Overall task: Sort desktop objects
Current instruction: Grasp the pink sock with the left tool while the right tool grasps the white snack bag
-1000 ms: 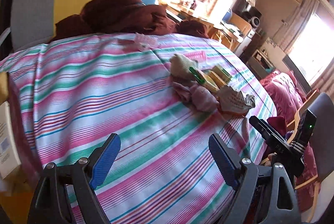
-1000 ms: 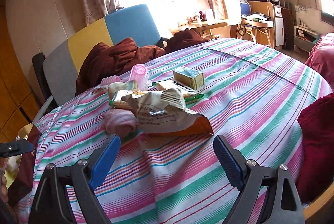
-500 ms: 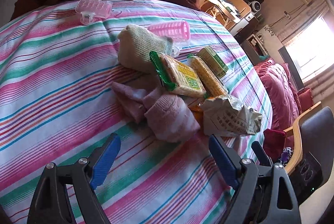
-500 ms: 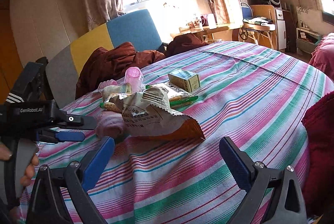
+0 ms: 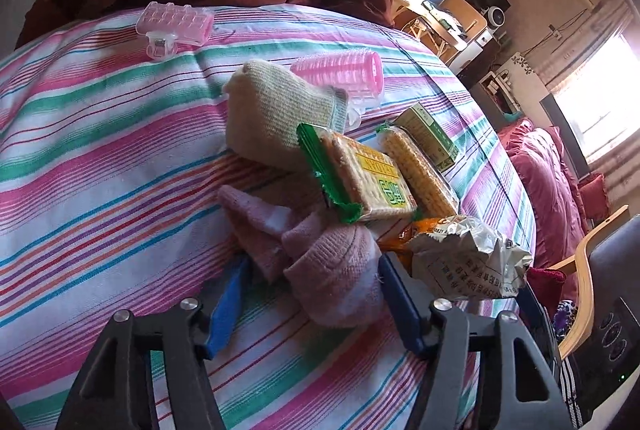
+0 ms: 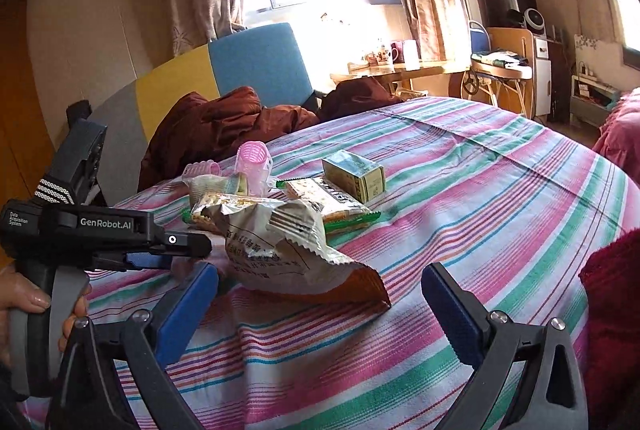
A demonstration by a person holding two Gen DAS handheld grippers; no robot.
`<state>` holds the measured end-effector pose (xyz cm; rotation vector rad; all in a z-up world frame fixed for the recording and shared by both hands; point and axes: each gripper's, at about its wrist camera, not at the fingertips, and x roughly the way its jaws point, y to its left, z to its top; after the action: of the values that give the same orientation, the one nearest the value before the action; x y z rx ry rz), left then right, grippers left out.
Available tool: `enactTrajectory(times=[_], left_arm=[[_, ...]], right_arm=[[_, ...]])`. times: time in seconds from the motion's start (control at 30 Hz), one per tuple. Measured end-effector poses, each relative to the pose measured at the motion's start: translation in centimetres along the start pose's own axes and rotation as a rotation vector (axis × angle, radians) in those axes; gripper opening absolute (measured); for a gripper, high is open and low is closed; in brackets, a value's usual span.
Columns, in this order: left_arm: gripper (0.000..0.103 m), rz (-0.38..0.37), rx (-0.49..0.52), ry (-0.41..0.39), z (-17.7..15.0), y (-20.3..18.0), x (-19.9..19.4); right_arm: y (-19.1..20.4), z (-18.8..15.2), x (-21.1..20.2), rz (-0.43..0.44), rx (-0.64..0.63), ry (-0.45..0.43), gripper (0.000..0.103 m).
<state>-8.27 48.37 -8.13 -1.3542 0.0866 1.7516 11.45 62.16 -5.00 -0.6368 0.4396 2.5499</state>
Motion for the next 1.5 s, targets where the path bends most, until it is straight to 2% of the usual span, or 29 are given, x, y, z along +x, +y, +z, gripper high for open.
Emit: enactTrajectory(times=[0.13, 0.37, 0.4, 0.43, 0.53, 0.67, 0.8, 0.93, 1.0, 1.13, 1.2, 1.27, 1.33, 1.4, 1.5], left_arm=[[0.06, -0.023, -0.015, -0.003, -0.8, 1.5, -1.4], [0.057, -0.028, -0.02, -0.014, -3.1, 3.8, -4.0], [0.057, -0.029, -0.027, -0.015, -3.5, 4.3, -4.3], [0.056, -0.037, -0.035, -0.021, -3.9, 4.7, -4.7], [0.056, -0.04, -0.047, -0.041, -4.9, 5.7, -5.8], [0.057, -0.044, -0.06, -0.06, -6.3, 6.4, -6.9], [0.059, -0.062, -0.1, -0.079, -6.7, 6.9, -7.8], [0.067, -0.117, -0.156, -0.089, -5.9, 6.6, -8.2], [0.067, -0.108, -0.148, -0.104, -5.2, 5.7, -8.1], [0.066, -0.106, -0.125, -0.122, -3.8, 3.8, -7.7], [0.066, -0.095, -0.102, -0.124, -3.1, 2.8, -7.2], [0.066, -0.092, -0.091, -0.115, -2.6, 2.2, -6.8], [0.065, -0.121, -0.091, -0.097, -2.1, 1.8, -6.1], [0.065, -0.129, -0.09, -0.088, -1.6, 1.4, -5.6], [0.066, -0.125, -0.09, -0.065, -0.9, 1.0, -4.6]], right_arm=[[1.1, 1.2, 1.3, -0.013, -0.087, 0.018, 0.103], [2.1, 1.7, 4.3, 0.002, -0.16, 0.141, 0.103], [2.2, 1.7, 4.5, 0.003, -0.165, 0.15, 0.101], [2.3, 1.6, 4.5, 0.005, -0.169, 0.156, 0.091], [3.0, 1.3, 3.8, 0.013, -0.175, 0.15, 0.078], [4.6, 0.6, 2.6, 0.06, -0.196, 0.16, 0.067], [5.8, -0.3, 1.2, 0.1, -0.205, 0.161, 0.067], [5.7, -0.9, 0.1, 0.142, -0.186, 0.15, 0.071], [5.4, -0.8, -0.2, 0.151, -0.178, 0.133, 0.077], [4.6, 0.0, -1.0, 0.134, -0.162, 0.091, 0.077], [4.1, 0.6, -1.1, 0.154, -0.136, 0.086, 0.077], [3.7, 1.4, -0.7, 0.194, -0.117, 0.106, 0.077], [3.3, 2.1, 0.1, 0.225, -0.089, 0.144, 0.078], [3.0, 2.7, 1.3, 0.263, -0.062, 0.2, 0.085], [2.7, 3.1, 3.1, 0.234, -0.064, 0.244, 0.085]])
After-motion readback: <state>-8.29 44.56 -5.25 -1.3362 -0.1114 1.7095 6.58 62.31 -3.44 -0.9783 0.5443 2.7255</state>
